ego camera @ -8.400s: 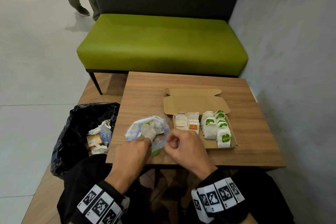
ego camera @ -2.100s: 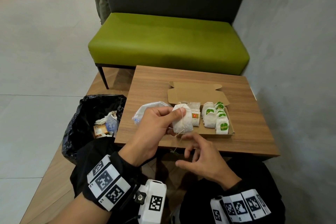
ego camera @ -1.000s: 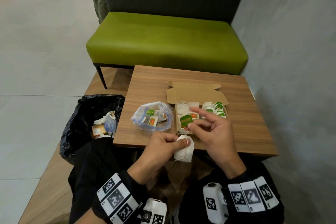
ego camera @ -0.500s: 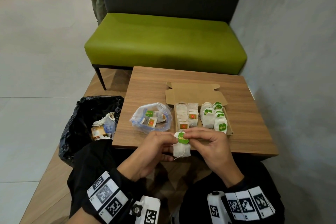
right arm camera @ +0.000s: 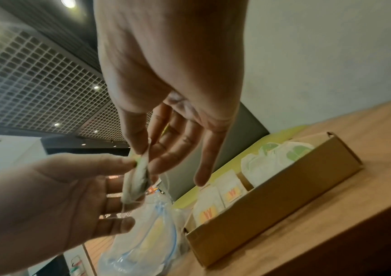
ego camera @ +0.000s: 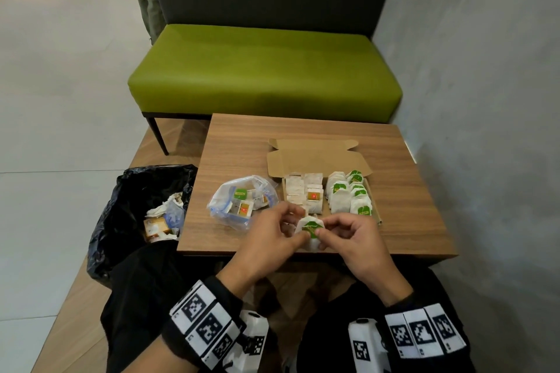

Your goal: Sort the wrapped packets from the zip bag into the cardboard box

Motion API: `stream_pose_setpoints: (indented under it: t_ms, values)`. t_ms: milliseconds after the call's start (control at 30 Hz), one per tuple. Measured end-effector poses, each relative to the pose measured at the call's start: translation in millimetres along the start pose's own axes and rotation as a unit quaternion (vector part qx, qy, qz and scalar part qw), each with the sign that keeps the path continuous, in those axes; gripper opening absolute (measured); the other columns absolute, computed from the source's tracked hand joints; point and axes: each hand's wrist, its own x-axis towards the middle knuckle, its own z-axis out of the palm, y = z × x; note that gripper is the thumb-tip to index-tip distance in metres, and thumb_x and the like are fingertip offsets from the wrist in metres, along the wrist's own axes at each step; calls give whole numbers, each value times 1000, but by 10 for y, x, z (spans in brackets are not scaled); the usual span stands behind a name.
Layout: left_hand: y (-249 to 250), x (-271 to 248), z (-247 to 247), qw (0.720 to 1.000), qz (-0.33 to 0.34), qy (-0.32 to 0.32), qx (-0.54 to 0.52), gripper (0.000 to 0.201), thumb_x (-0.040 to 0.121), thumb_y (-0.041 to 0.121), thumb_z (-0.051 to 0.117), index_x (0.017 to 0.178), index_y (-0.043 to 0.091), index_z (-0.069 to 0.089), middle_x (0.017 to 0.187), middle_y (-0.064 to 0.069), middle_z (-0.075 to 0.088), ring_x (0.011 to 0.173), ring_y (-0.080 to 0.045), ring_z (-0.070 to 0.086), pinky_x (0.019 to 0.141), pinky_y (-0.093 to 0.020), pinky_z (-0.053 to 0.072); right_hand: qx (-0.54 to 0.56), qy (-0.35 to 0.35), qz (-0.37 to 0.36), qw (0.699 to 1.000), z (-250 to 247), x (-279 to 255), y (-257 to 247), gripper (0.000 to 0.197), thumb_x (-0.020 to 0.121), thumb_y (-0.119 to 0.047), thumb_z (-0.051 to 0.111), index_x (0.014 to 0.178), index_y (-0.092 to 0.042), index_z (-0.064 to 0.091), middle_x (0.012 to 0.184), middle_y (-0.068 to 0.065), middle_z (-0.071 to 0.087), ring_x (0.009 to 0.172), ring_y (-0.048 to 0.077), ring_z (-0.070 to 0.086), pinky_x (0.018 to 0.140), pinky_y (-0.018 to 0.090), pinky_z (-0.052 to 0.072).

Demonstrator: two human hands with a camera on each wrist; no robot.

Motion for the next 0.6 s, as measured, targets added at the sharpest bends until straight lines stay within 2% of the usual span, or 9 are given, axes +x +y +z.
stream_pose_setpoints:
  t_ms: [100,167,267,333,400,467,533,600]
  values:
    - [18,136,107,999,25,-7,47,10,89,17,70,98,20,71,86,4,74,81,-8,69,78,-33,59,-37,-2,19,999,-169,148,36,17,81,-1,77,86,-18,76,80,3,76,67,18,72,66,33,59]
    - [41,234,198,997,36,3,73,7,90,20,68,95,19,73,84,5,73,78,-7,68,76,-33,59,-100,-8,41,994,-297,283,42,16,81,-6,78,83,-21,76,80,2,76,68,16,70,68,37,60]
    - [42,377,322,994,15,19,109,19,91,24,68,109,21,70,101,6,72,84,-5,65,80,-28,57,-151,3,76,986,-512,493,0,14,83,-10,77,83,-23,74,77,1,74,59,13,66,61,32,57]
    - [-2,432,384,987,-5,2,162,30,92,24,66,122,22,65,120,5,67,100,-7,63,92,-28,53,-165,49,89,981,-653,643,52,15,85,-12,76,86,-27,72,80,-1,73,57,14,63,60,34,58]
    - [-53,432,425,976,-19,-25,217,40,93,23,65,131,21,58,132,4,61,118,-10,58,102,-27,47,-194,79,101,972,-760,768,154,12,86,-14,76,92,-24,72,86,-2,73,54,13,62,58,34,58]
    - [-103,413,443,968,-17,-35,249,43,93,22,64,135,20,55,134,2,60,123,-11,55,103,-25,45,-229,61,124,964,-807,850,258,10,86,-14,75,94,-21,73,88,-1,73,50,10,60,52,29,54]
    - [-143,387,446,962,-2,-40,272,43,94,23,63,135,21,54,133,2,59,121,-10,55,101,-25,46,-240,21,146,959,-815,881,315,10,88,-13,73,91,-23,72,87,-1,72,47,8,57,46,23,48]
    - [-182,372,441,955,15,-41,293,41,94,26,62,134,23,54,132,3,59,120,-10,55,100,-25,45,-249,-9,151,957,-807,899,348,9,88,-14,73,90,-23,72,89,-1,72,53,8,60,47,23,48]
